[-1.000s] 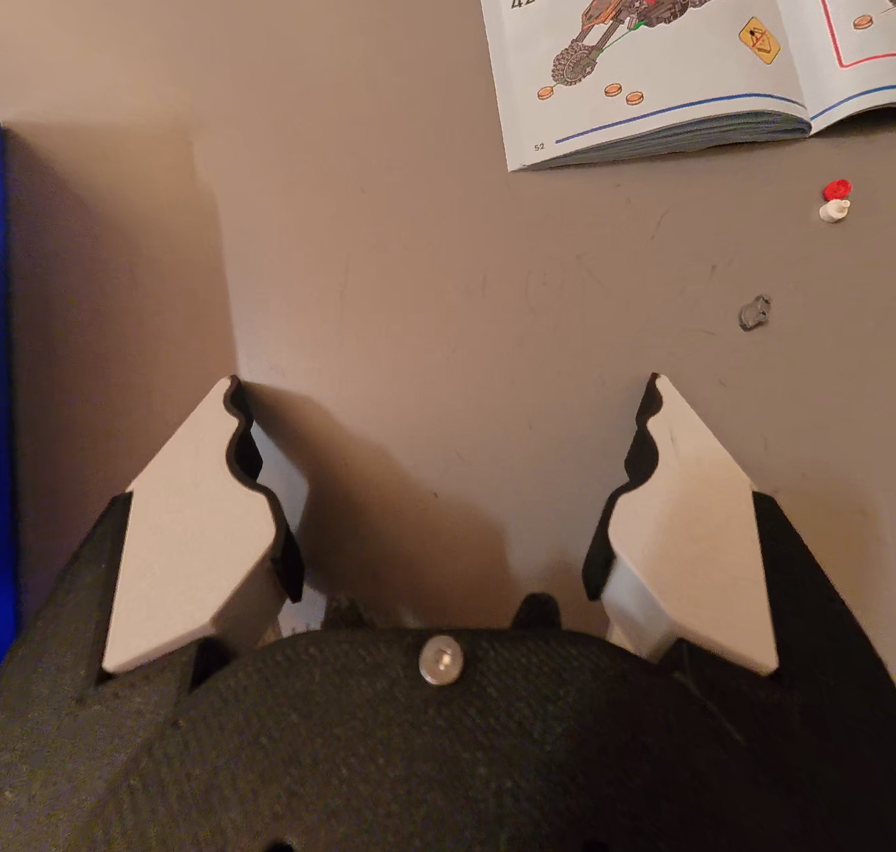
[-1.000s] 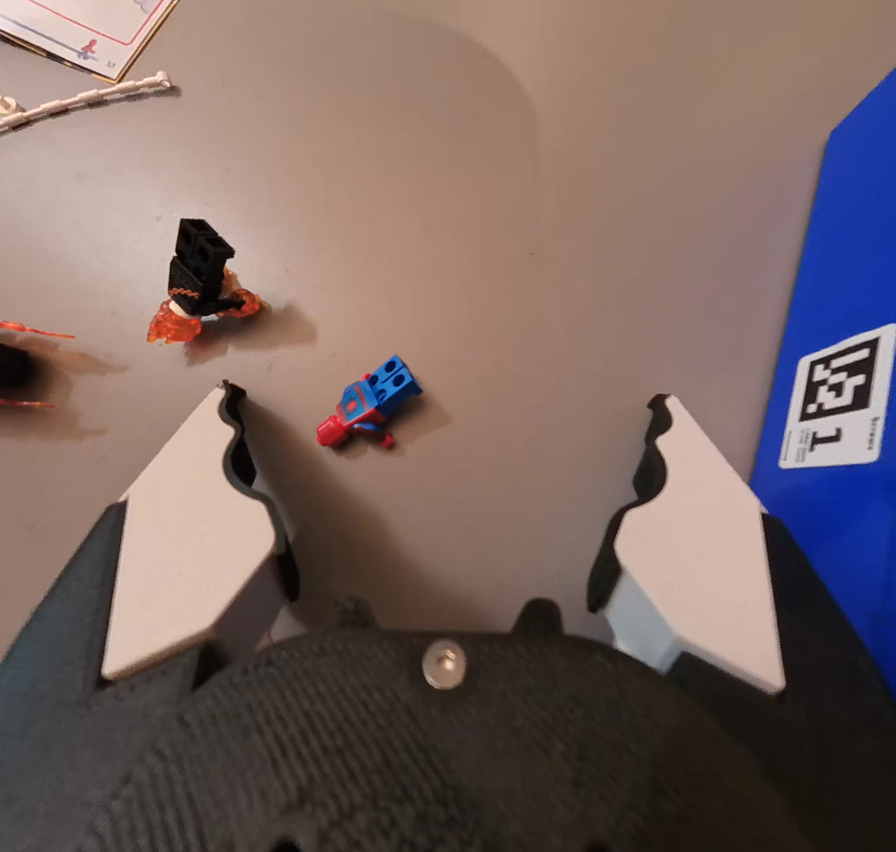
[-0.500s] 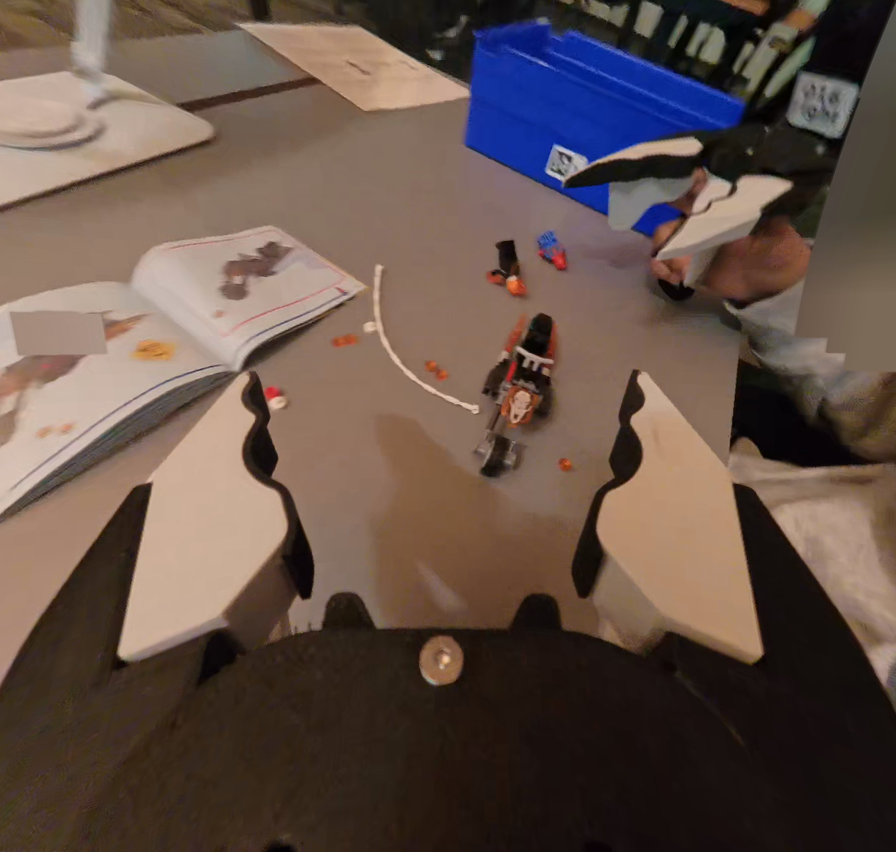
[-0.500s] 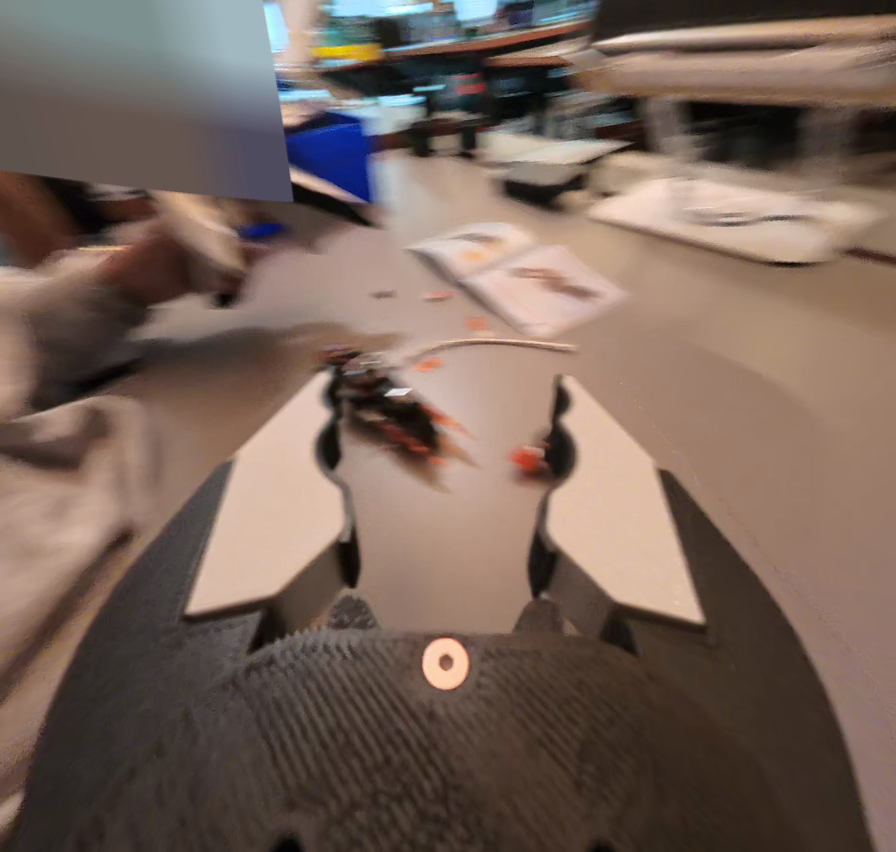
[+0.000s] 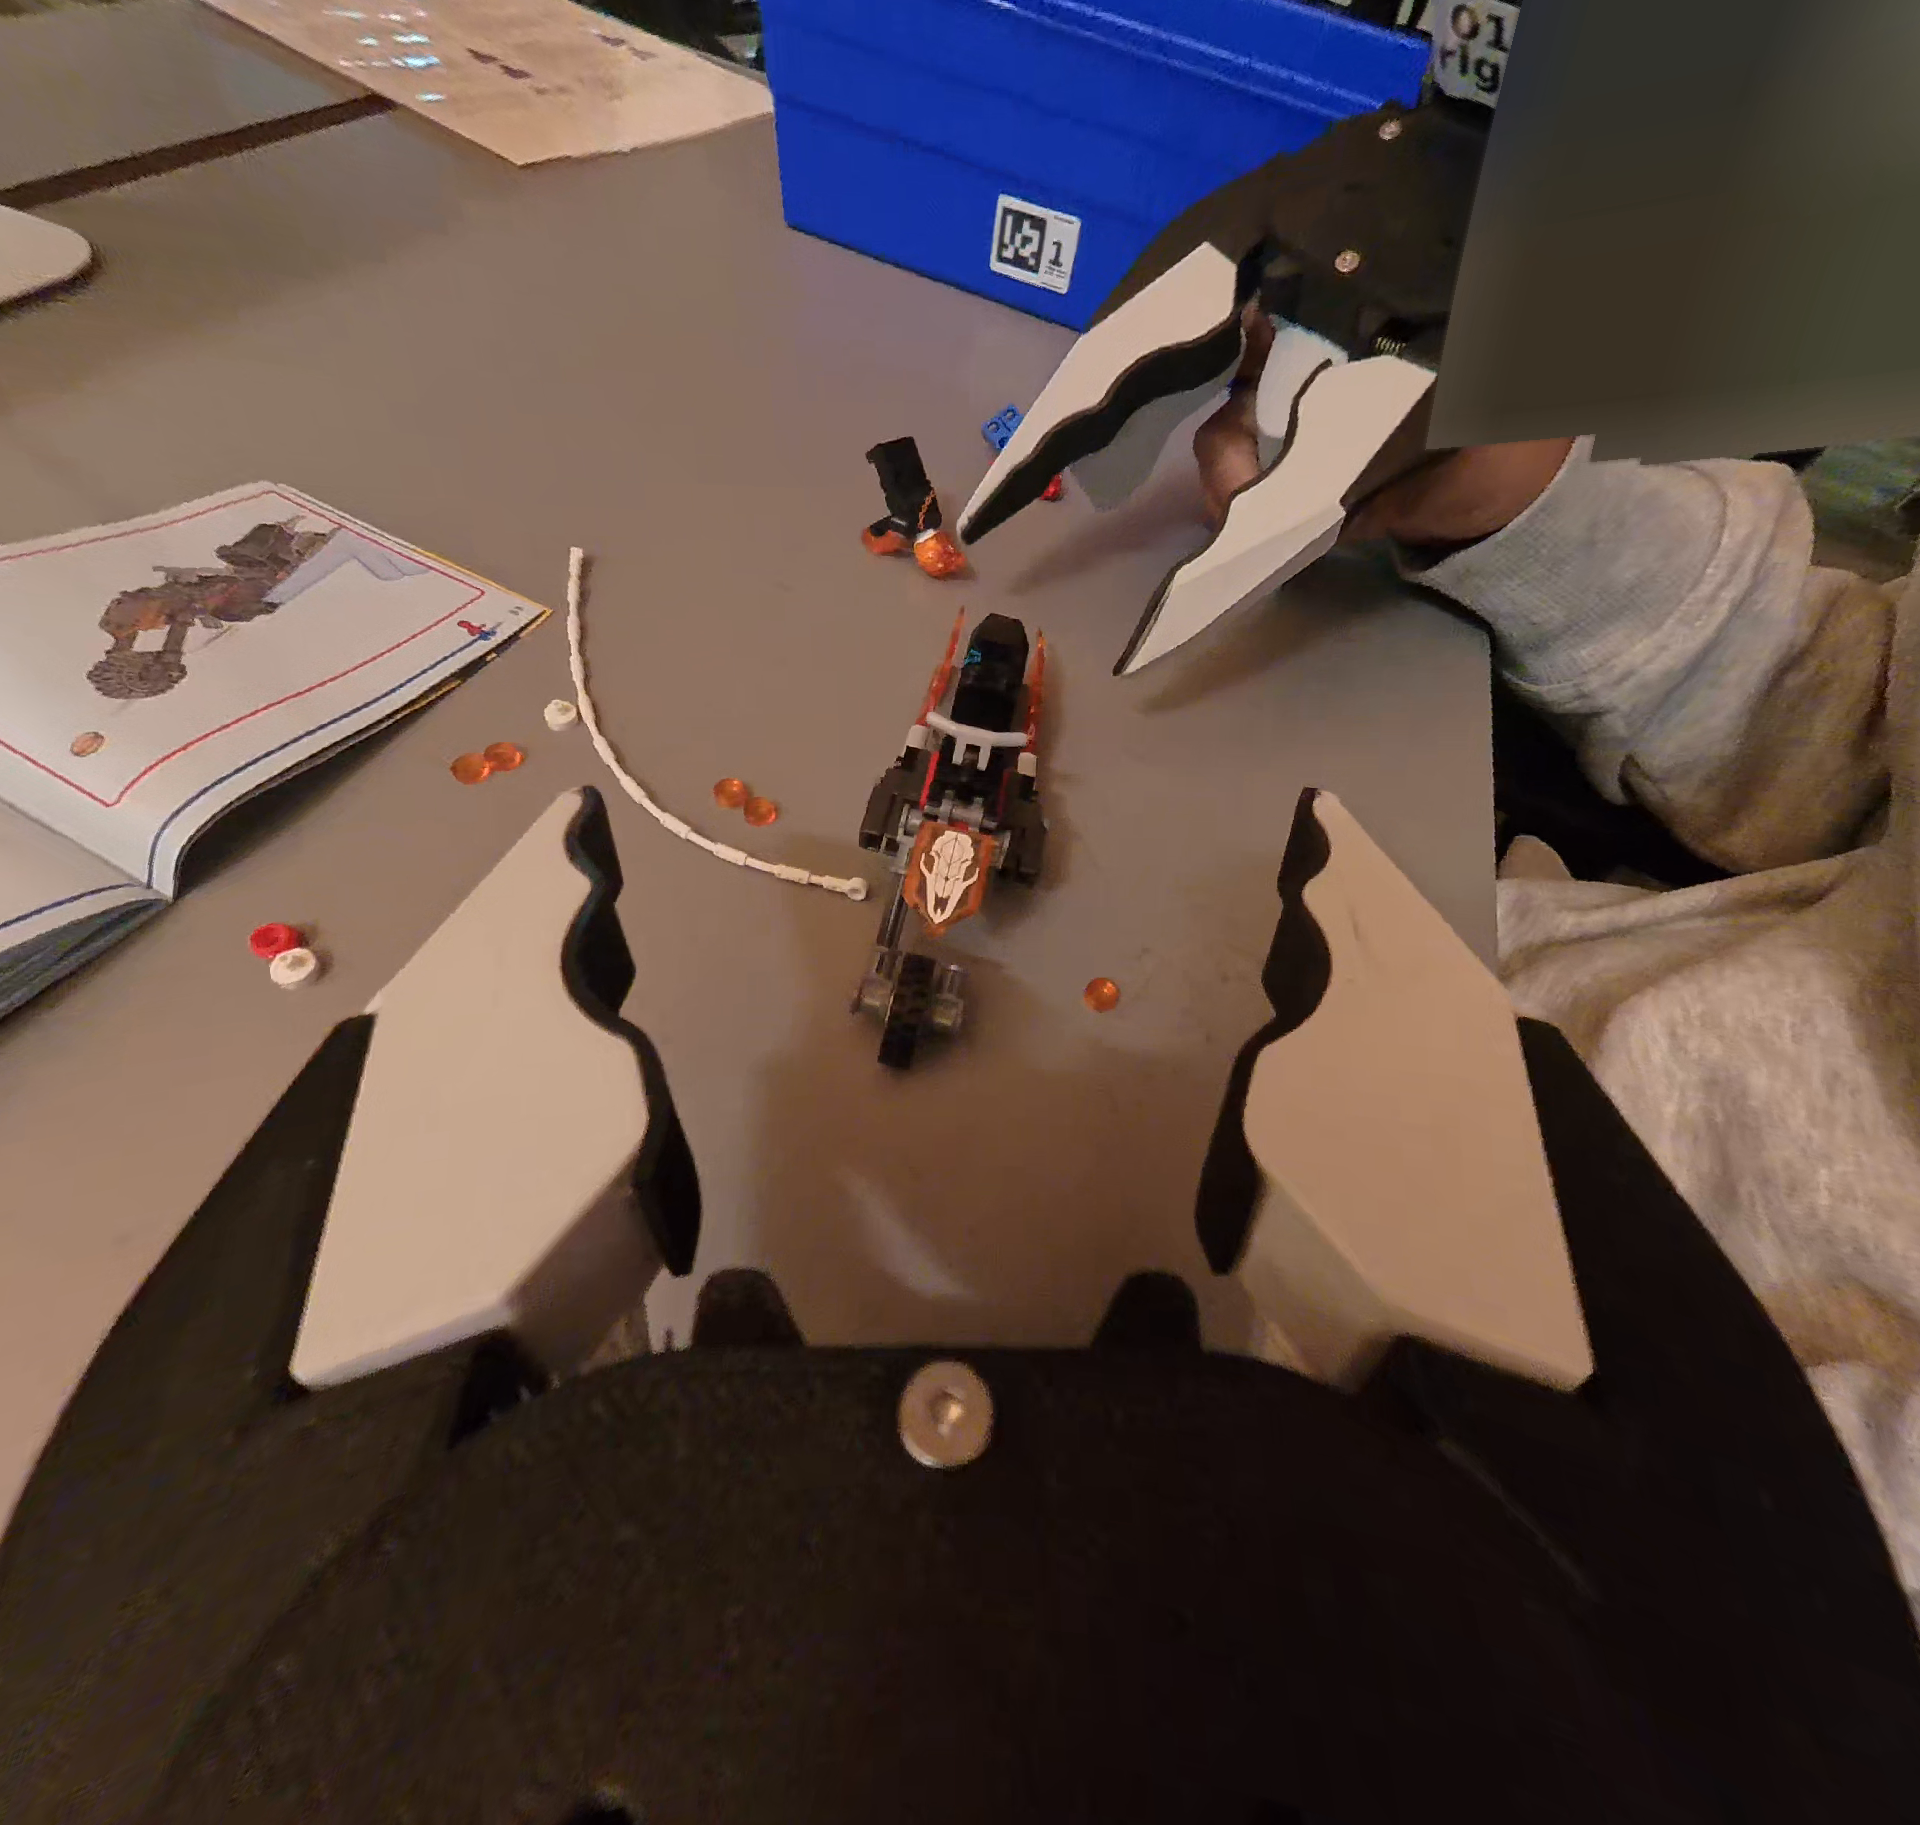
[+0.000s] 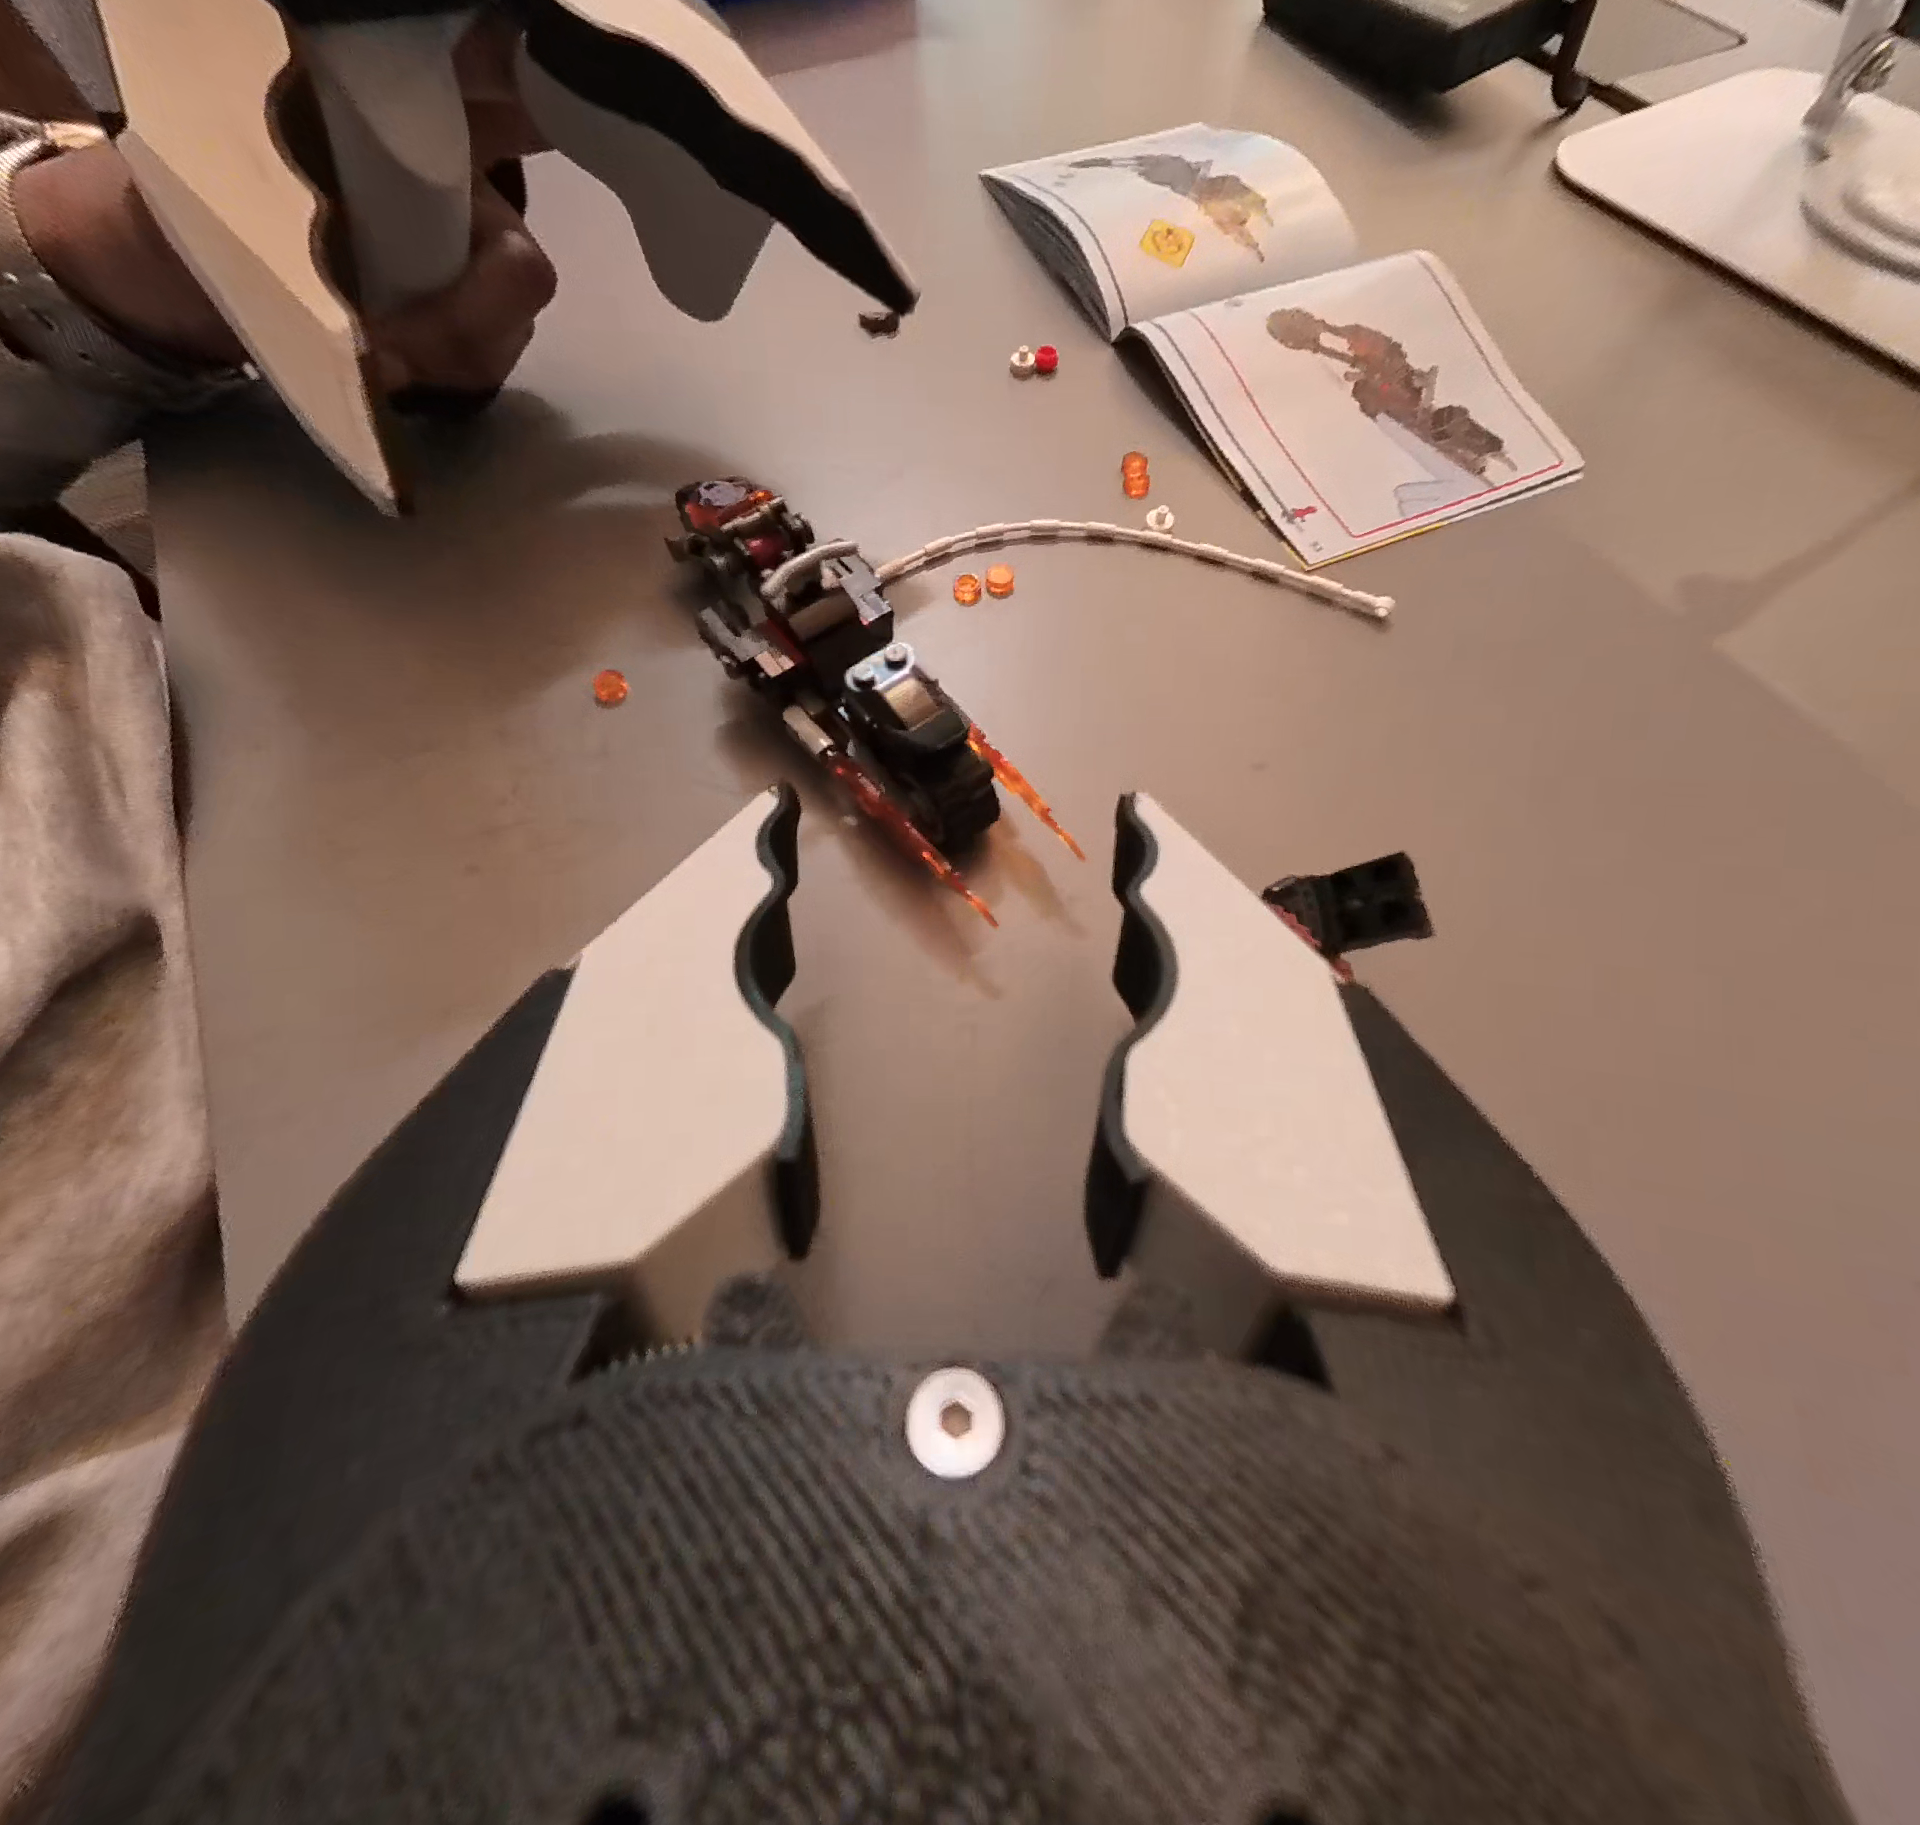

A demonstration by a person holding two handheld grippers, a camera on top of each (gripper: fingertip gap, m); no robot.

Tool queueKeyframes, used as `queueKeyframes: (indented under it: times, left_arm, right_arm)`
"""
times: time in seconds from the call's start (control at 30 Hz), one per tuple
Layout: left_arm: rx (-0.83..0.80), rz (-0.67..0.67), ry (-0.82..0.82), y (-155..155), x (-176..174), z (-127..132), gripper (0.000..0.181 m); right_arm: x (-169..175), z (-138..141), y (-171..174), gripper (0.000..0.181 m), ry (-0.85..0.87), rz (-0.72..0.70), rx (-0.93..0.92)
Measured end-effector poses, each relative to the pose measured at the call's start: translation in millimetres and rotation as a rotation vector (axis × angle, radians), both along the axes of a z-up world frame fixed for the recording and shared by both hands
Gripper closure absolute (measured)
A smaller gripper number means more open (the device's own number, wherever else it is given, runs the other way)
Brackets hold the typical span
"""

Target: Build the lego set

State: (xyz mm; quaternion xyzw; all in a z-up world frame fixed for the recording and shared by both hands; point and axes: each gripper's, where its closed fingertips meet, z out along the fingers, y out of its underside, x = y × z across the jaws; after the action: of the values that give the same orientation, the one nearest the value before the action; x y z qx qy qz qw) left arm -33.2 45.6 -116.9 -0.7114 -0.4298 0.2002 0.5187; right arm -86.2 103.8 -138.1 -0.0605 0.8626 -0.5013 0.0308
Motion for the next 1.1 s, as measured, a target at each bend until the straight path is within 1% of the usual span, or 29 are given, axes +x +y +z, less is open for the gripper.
queueKeyframes:
  times: [0.1, 0.2, 0.37, 0.43, 0.47, 0.53, 0.57, 0.7, 0.77, 0.9, 1.0, 1.07, 1.1]
  left_arm:
    - [-0.024, 0.010, -0.002, 0, -1, -2, 0.059]
    - [-0.057, 0.022, 0.005, 4, -5, -3, 0.067]
    - [-0.135, -0.034, -0.060, 19, -12, -14, 0.071]
    - [-0.177, -0.058, -0.083, 21, -17, -17, 0.074]
    - [-0.191, -0.076, -0.097, 23, -19, -18, 0.079]
    - [-0.204, -0.134, -0.131, 28, -19, -22, 0.106]
    - [-0.211, -0.147, -0.151, 28, -20, -25, 0.109]
    - [-0.242, -0.165, -0.247, 27, -20, -43, 0.108]
    - [-0.257, -0.156, -0.268, 25, -18, -50, 0.108]
    - [-0.233, -0.138, -0.270, 23, -15, -54, 0.112]
    - [-0.200, -0.139, -0.263, 23, -15, -50, 0.121]
    - [-0.179, -0.148, -0.270, 24, -15, -49, 0.131]
    - [-0.172, -0.152, -0.276, 24, -15, -49, 0.132]
  right_arm:
    - [-1, -2, -1, 0.124, -0.034, 0.001, 0.020]
    - [1, -2, 0, 0.131, -0.049, 0.016, 0.020]
    - [-6, -7, 9, 0.145, -0.043, 0.008, 0.052]
    - [-5, -10, 12, 0.147, -0.049, 0.028, 0.072]
    - [-4, -11, 12, 0.148, -0.052, 0.043, 0.080]
    - [-2, -14, 10, 0.149, -0.046, 0.071, 0.098]
    - [-1, -16, 9, 0.149, -0.040, 0.086, 0.111]
    - [1, -22, 7, 0.152, -0.053, 0.136, 0.155]
    - [3, -22, 8, 0.154, -0.079, 0.153, 0.160]
    - [4, -15, 8, 0.162, -0.124, 0.167, 0.127]
    - [4, -13, 9, 0.168, -0.134, 0.171, 0.114]
    - [4, -15, 9, 0.170, -0.129, 0.171, 0.125]
    - [5, -17, 9, 0.171, -0.127, 0.171, 0.137]
